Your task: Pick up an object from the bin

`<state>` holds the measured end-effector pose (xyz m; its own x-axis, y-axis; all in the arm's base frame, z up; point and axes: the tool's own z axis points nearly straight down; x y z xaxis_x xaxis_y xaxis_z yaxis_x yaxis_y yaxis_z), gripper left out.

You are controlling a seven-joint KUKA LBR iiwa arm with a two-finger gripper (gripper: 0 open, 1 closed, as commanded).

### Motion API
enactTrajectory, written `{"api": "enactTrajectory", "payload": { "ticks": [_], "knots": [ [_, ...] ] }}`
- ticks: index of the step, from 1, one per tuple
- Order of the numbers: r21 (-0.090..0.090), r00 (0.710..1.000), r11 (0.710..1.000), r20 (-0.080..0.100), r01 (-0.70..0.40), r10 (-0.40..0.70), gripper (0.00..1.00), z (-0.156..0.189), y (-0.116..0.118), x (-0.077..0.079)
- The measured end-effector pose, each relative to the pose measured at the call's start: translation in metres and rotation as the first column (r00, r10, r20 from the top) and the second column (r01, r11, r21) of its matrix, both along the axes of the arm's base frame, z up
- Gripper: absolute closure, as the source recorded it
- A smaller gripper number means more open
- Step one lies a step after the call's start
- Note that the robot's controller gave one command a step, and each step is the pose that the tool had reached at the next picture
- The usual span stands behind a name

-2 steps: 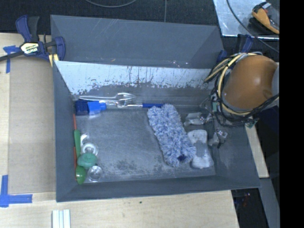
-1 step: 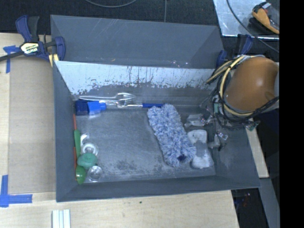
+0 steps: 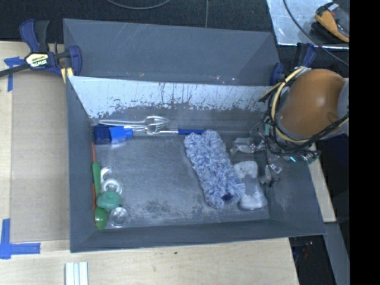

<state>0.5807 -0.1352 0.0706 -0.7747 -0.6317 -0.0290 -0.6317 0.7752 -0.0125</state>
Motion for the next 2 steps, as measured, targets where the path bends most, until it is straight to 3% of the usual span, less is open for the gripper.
{"api": "enactTrajectory", "payload": {
  "ticks": [1, 2],
  "knots": [
    [0.000, 1.000, 1.000, 0.000, 0.000, 0.000, 0.00, 0.000, 0.000, 0.000],
    [-0.014, 0.884, 0.884, 0.002, -0.467, 0.467, 1.00, 0.000, 0.004, -0.038]
  ]
}}
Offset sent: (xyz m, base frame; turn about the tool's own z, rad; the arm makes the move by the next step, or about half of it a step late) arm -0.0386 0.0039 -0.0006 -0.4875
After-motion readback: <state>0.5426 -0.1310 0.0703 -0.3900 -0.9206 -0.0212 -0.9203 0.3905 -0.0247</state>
